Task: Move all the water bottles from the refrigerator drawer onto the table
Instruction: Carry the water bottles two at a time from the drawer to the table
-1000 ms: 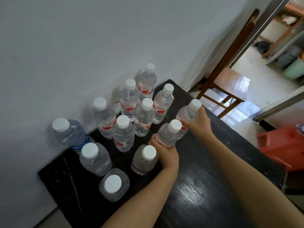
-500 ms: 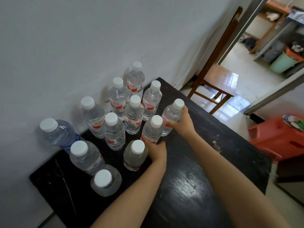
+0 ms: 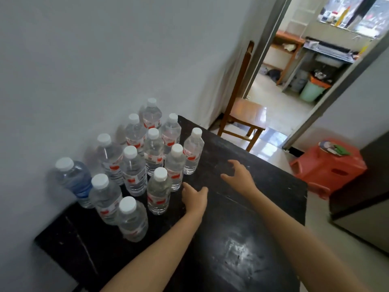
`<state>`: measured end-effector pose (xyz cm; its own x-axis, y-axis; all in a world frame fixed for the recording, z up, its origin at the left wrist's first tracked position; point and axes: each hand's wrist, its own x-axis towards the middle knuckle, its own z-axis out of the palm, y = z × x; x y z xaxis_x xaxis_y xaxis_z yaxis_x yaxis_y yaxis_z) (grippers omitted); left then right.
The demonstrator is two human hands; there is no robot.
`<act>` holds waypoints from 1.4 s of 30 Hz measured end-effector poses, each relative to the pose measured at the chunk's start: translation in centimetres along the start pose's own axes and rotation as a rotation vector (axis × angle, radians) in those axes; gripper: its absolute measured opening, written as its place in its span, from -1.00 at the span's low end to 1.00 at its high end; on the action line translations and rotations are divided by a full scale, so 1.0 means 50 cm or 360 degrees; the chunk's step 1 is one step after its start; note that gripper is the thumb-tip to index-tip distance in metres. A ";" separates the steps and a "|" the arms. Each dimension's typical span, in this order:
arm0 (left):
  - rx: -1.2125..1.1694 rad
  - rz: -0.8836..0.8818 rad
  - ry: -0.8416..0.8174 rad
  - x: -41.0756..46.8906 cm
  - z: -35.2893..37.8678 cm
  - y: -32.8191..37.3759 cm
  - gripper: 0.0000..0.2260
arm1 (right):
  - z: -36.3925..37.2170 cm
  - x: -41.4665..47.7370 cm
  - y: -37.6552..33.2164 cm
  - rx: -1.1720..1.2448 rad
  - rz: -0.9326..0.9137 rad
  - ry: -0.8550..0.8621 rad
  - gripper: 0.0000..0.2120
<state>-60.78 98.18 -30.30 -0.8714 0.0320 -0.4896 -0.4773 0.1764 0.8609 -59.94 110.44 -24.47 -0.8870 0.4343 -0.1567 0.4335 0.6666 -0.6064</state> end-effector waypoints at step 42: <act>0.1293 0.1845 -0.1455 -0.343 -0.227 -0.023 -0.47 | 0.000 -0.881 0.034 -0.0402 0.0913 0.0972 -0.60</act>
<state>-46.57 86.25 -21.34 -0.2097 0.9676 0.1406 0.7547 0.0687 0.6525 -20.14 92.46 -18.61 -0.3124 0.9442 0.1045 0.8732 0.3287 -0.3598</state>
